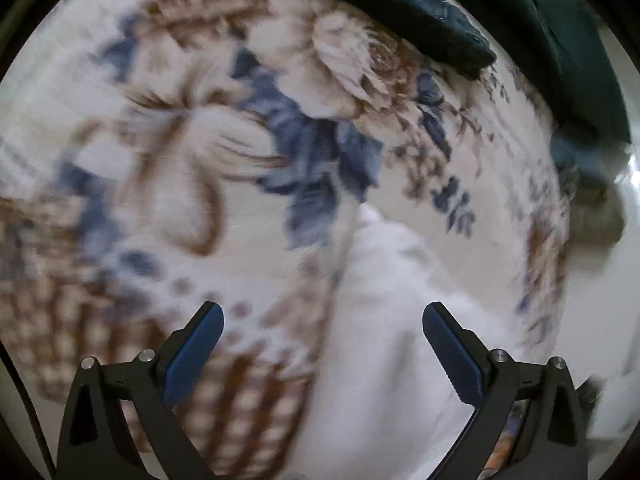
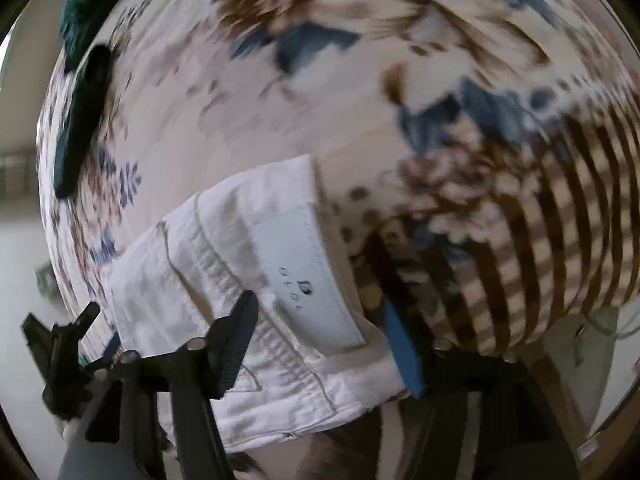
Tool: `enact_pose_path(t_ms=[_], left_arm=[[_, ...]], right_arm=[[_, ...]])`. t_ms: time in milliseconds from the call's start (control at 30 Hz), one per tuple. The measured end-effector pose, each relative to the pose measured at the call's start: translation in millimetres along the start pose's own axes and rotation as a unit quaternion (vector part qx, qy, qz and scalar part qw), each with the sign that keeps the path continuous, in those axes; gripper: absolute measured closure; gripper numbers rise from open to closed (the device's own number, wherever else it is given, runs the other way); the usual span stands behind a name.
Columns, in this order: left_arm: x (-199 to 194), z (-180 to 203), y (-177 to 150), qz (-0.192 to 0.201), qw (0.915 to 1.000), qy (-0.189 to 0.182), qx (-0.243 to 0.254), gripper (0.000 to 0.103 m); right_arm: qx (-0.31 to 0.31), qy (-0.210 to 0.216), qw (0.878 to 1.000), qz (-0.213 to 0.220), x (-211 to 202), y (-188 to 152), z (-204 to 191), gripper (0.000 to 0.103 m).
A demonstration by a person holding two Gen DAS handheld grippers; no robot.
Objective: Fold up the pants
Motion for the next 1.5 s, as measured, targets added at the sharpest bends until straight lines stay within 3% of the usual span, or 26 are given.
enact_pose_path(t_ms=[33, 67, 100, 133, 200, 233, 333, 400, 467, 533, 600, 633, 733, 767, 800, 900, 1033, 1100, 1200, 1267, 1400, 1433, 1500], left_arm=[[9.3, 2.3, 2.9, -0.011, 0.9999, -0.006, -0.009, 0.002], [22.1, 8.0, 7.2, -0.022, 0.9993, -0.027, -0.016, 0.013], [31.1, 12.6, 10.8, -0.023, 0.9986, -0.043, -0.019, 0.045], [38.0, 16.9, 12.6, -0.024, 0.9983, -0.050, -0.013, 0.063], [48.7, 19.9, 15.9, -0.022, 0.9991, -0.030, 0.018, 0.075], [50.7, 18.0, 17.7, -0.019, 0.9992, -0.025, 0.024, 0.076], [58.0, 6.6, 20.4, -0.030, 0.9973, -0.064, -0.017, 0.076], [57.7, 1.3, 22.5, -0.041, 0.9922, -0.099, -0.063, 0.074], [50.5, -1.0, 23.3, -0.047, 0.9846, -0.133, -0.103, 0.070], [36.0, 2.5, 20.5, -0.040, 0.9839, -0.144, -0.098, 0.059], [19.1, 11.8, 11.4, -0.028, 0.9878, -0.143, -0.054, 0.023], [15.9, 14.8, 4.4, -0.032, 0.9891, -0.138, -0.038, 0.018], [7.7, 19.6, -24.1, -0.044, 0.9918, -0.120, 0.004, 0.018], [7.1, 19.6, -30.0, -0.047, 0.9922, -0.115, 0.010, 0.018], [5.1, 17.0, -36.7, -0.050, 0.9925, -0.111, 0.013, 0.017], [5.9, 14.2, -47.6, -0.057, 0.9926, -0.106, 0.015, 0.016], [10.7, 6.9, -53.3, -0.060, 0.9934, -0.096, 0.016, 0.016], [13.8, 7.6, -50.3, -0.059, 0.9931, -0.100, 0.015, 0.014], [21.9, 14.5, -39.7, -0.058, 0.9930, -0.102, 0.014, 0.014], [24.2, 20.1, -28.3, -0.050, 0.9937, -0.099, 0.017, 0.014], [35.1, 31.4, -5.1, -0.038, 0.9938, -0.103, 0.017, 0.016], [39.1, 34.2, -1.2, -0.035, 0.9933, -0.109, 0.016, 0.023], [47.1, 30.9, 4.1, -0.032, 0.9954, -0.089, 0.016, 0.048]], right_arm=[[0.008, 0.007, 1.000, -0.006, 2.9, -2.1, 3.3, 0.036], [0.018, 0.011, 1.000, -0.018, 9.9, -5.3, 7.3, 0.036], [0.018, 0.013, 0.999, -0.024, 14.8, -8.8, 7.9, 0.036], [0.010, 0.008, 1.000, -0.028, 20.8, -12.4, 7.8, 0.036], [-0.006, -0.005, 1.000, -0.024, 28.9, -15.9, 8.9, 0.039], [-0.010, -0.020, 1.000, -0.007, 27.9, -13.6, 13.0, 0.045], [0.006, -0.036, 0.999, 0.002, 28.2, -13.0, 22.8, 0.046], [-0.002, -0.051, 0.999, -0.002, 29.3, -14.1, 18.7, 0.046], [-0.002, -0.038, 0.999, -0.011, 27.9, -15.1, 13.5, 0.045], [0.026, -0.009, 0.999, -0.020, 22.2, -22.2, 11.6, 0.042], [0.043, 0.001, 0.999, -0.020, 15.1, -31.0, 16.7, 0.042], [0.049, -0.008, 0.999, -0.023, 14.7, -35.4, 21.5, 0.041], [0.060, -0.013, 0.997, -0.056, 32.9, -49.5, 35.6, 0.040], [0.066, 0.008, 0.995, -0.069, 43.2, -55.4, 35.2, 0.066], [0.063, 0.021, 0.996, -0.060, 43.2, -57.7, 31.3, 0.080], [-0.051, -0.048, 0.997, -0.013, 24.6, -67.6, 5.2, 0.084], [-0.034, -0.038, 0.998, -0.023, 14.9, -85.4, 11.1, 0.084], [-0.014, -0.031, 0.998, -0.048, 29.5, -91.1, 20.4, 0.083], [-0.009, -0.040, 0.996, -0.075, 45.3, -86.9, 25.8, 0.067], [-0.004, -0.045, 0.996, -0.071, 41.0, -81.8, 32.6, 0.050], [0.012, -0.028, 0.997, -0.070, 41.7, -76.8, 39.1, 0.044], [0.018, -0.022, 0.997, -0.072, 42.3, -76.5, 43.4, 0.043], [0.033, -0.009, 0.997, -0.075, 43.7, -75.7, 51.1, 0.039]])
Point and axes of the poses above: each gripper's, at about its wrist camera, not at the fingertips, and x roughly the way its jaws point, z to its right, y to its top, the point moved 9 cm from there along x, roughly the way its jaws point, and after that the axes turned 1 degree about y, right-handed, at the moved point
